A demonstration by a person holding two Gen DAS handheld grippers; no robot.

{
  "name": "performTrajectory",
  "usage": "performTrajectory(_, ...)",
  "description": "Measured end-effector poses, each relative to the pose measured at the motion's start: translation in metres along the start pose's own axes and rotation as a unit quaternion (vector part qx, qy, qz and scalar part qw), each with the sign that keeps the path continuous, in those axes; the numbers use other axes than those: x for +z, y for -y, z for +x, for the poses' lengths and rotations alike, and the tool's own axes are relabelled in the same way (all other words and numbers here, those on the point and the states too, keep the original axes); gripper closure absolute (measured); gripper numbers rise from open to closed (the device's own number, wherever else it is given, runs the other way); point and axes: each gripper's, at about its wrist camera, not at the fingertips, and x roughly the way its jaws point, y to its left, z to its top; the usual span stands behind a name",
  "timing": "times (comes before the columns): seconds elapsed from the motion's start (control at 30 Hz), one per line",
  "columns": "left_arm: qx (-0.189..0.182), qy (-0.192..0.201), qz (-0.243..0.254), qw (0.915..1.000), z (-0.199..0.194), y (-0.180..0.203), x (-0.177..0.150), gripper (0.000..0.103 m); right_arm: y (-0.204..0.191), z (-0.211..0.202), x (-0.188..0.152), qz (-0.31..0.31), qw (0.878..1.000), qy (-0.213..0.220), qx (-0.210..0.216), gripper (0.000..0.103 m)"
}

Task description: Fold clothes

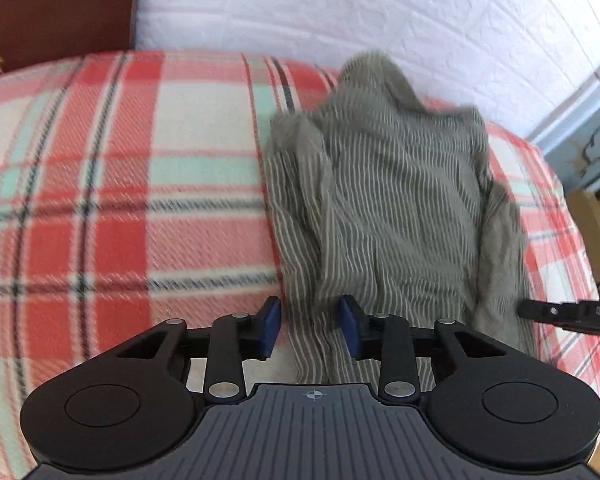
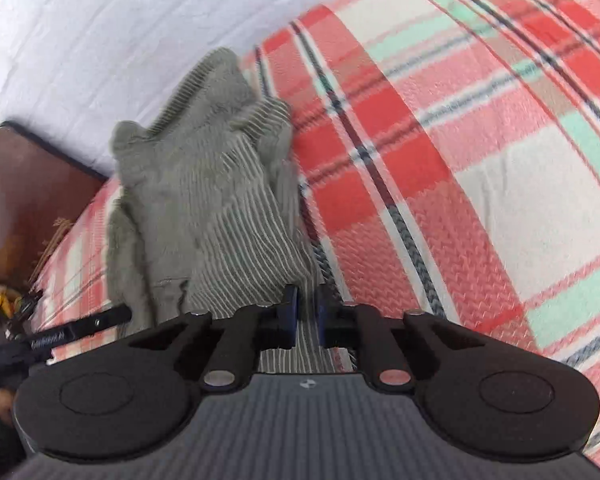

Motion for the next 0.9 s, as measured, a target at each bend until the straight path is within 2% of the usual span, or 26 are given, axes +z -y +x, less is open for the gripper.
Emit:
performTrajectory(0.07, 0.014, 0.022, -0.002, 0.9997, -0.010, 0.000, 0.009, 0.047, 0.001, -0.011, 0.009, -0.009, 1.000, 0.016, 0.023, 0.075)
performTrajectory(0.1, 0.018, 0.031, -0.002, 0.9994, -0.012, -0.001, 0.016, 0.045, -0.001, -0.013, 0.018, -0.017, 0.999, 0.024, 0.023, 0.056)
performTrajectory(0.13, 0.023, 0.039, -0.001, 0.9990, -0.012, -0.001, 0.023, 0.045, -0.003, -0.014, 0.026, -0.026, 0.999, 0.032, 0.023, 0.052)
performTrajectory(0.3, 0.050, 0.045, 0.035, 0.9971, 0.008, 0.006, 0.060, 0.045, -0.013, 0.009, 0.071, -0.029, 0.998, 0.047, 0.021, 0.052)
performTrajectory(0.47, 0.064, 0.039, 0.089, 0.9932, 0.032, 0.017, 0.086, 0.043, -0.019, 0.038, 0.096, -0.030, 0.999, 0.030, 0.013, 0.052)
performTrajectory(0.5, 0.067, 0.035, 0.102, 0.9919, 0.037, 0.018, 0.089, 0.042, -0.020, 0.043, 0.098, -0.038, 0.999, 0.022, 0.008, 0.056)
performTrajectory(0.53, 0.069, 0.031, 0.116, 0.9904, 0.042, 0.020, 0.091, 0.042, -0.021, 0.048, 0.100, -0.050, 0.999, 0.011, 0.001, 0.088)
performTrajectory(0.57, 0.071, 0.026, 0.125, 0.9893, 0.047, 0.021, 0.093, 0.043, -0.021, 0.051, 0.101, -0.058, 0.998, 0.004, -0.006, 0.097)
performTrajectory(0.63, 0.081, 0.010, 0.138, 0.9871, 0.059, 0.020, 0.096, 0.052, -0.017, 0.052, 0.105, -0.058, 0.998, 0.007, -0.022, 0.096)
performTrajectory(0.73, 0.083, 0.007, 0.136, 0.9871, 0.066, 0.013, 0.100, 0.050, -0.010, 0.048, 0.107, -0.039, 0.999, 0.018, -0.021, 0.096)
performTrajectory(0.8, 0.071, 0.012, 0.134, 0.9883, 0.060, 0.013, 0.102, 0.049, -0.010, 0.040, 0.107, -0.039, 0.999, 0.027, -0.013, 0.092)
performTrajectory(0.87, 0.056, 0.018, 0.154, 0.9863, 0.052, 0.016, 0.105, 0.048, -0.012, 0.029, 0.107, -0.051, 0.998, 0.036, 0.008, 0.076)
performTrajectory(0.9, 0.053, 0.017, 0.173, 0.9833, 0.051, 0.019, 0.106, 0.047, -0.016, 0.025, 0.109, -0.061, 0.997, 0.038, 0.019, 0.061)
